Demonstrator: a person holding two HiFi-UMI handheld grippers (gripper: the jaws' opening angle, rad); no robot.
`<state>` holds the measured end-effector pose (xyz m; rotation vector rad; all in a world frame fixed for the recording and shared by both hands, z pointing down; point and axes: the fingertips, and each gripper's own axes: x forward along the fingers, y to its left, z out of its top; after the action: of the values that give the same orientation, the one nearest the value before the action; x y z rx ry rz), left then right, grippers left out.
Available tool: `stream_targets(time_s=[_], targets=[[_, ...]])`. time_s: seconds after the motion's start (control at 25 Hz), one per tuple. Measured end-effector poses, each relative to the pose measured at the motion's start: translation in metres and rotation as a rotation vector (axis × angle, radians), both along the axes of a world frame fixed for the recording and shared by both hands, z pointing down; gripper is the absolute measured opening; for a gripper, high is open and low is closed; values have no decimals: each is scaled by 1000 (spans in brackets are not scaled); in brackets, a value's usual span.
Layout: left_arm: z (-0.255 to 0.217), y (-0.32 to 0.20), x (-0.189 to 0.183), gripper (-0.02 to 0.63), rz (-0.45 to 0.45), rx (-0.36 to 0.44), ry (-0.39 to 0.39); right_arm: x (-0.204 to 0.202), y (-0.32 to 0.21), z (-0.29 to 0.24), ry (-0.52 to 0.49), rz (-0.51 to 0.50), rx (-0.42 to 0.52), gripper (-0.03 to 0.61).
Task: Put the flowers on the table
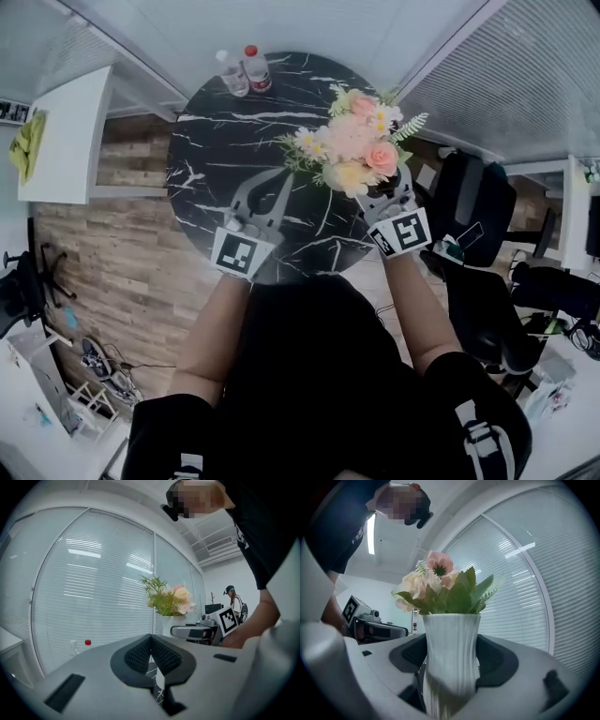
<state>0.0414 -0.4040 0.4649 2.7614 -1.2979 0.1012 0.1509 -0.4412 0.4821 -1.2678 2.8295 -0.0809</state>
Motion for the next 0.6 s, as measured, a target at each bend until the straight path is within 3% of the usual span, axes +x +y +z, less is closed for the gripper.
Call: stream_targets(time_s=[0.32, 0.6], targets=[[50, -26, -5, 11, -13, -15, -25, -16, -28, 56, 39, -1, -17, 331], [112, -50, -19, 10, -11, -95, -17, -40, -54, 106, 65, 0, -29, 331]])
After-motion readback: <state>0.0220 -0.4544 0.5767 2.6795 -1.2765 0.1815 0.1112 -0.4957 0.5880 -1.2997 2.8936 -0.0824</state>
